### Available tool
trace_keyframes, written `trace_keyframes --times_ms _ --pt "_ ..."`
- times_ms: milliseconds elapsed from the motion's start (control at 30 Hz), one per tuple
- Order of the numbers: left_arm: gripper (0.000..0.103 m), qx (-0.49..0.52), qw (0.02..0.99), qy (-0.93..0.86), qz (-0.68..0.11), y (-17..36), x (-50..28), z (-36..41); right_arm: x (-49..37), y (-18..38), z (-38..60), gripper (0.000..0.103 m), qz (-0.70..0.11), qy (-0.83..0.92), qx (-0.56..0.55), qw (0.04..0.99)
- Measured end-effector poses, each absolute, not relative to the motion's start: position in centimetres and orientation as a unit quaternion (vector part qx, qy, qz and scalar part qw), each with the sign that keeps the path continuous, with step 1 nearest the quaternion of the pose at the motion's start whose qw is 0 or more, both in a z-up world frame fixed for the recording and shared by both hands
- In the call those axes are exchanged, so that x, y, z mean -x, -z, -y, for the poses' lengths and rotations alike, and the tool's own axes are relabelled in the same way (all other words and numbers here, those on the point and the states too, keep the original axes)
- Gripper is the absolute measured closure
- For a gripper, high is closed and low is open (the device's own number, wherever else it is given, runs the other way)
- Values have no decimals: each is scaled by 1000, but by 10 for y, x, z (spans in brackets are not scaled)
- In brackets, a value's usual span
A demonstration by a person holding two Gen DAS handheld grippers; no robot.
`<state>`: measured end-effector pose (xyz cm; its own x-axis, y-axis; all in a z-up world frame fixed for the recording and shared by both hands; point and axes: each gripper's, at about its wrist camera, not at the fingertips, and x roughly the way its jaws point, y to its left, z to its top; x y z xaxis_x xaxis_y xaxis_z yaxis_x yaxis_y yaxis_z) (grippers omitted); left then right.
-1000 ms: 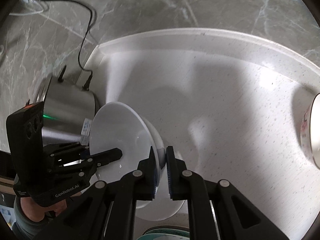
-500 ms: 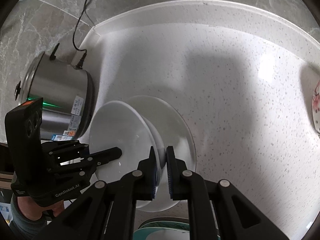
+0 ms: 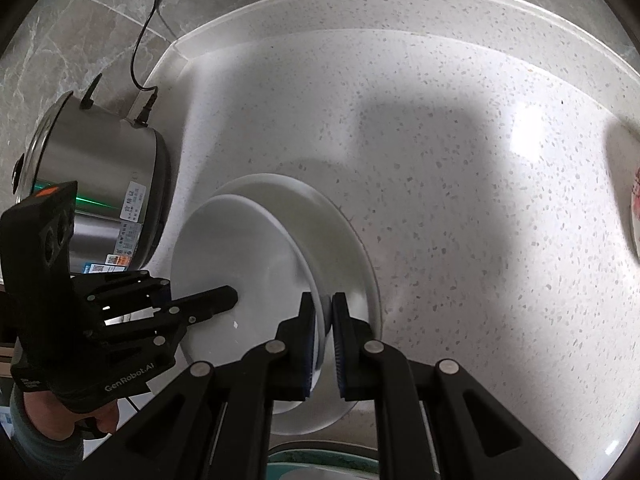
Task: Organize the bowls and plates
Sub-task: 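Lower the held white bowl into the first white bowl and open both grippers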
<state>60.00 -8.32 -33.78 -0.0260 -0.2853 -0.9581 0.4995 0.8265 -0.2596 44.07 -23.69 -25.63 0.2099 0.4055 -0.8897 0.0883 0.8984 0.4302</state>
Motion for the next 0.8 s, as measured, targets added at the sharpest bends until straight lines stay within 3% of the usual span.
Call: trace_keyframes --times_ms 667,800 --pt "91 -53 702 278 -653 336 -601 74 -442 258 227 93 -625 -95 -177 755" --pt "81 -49 701 283 -652 334 -599 75 -442 257 227 87 -625 -95 -180 753"
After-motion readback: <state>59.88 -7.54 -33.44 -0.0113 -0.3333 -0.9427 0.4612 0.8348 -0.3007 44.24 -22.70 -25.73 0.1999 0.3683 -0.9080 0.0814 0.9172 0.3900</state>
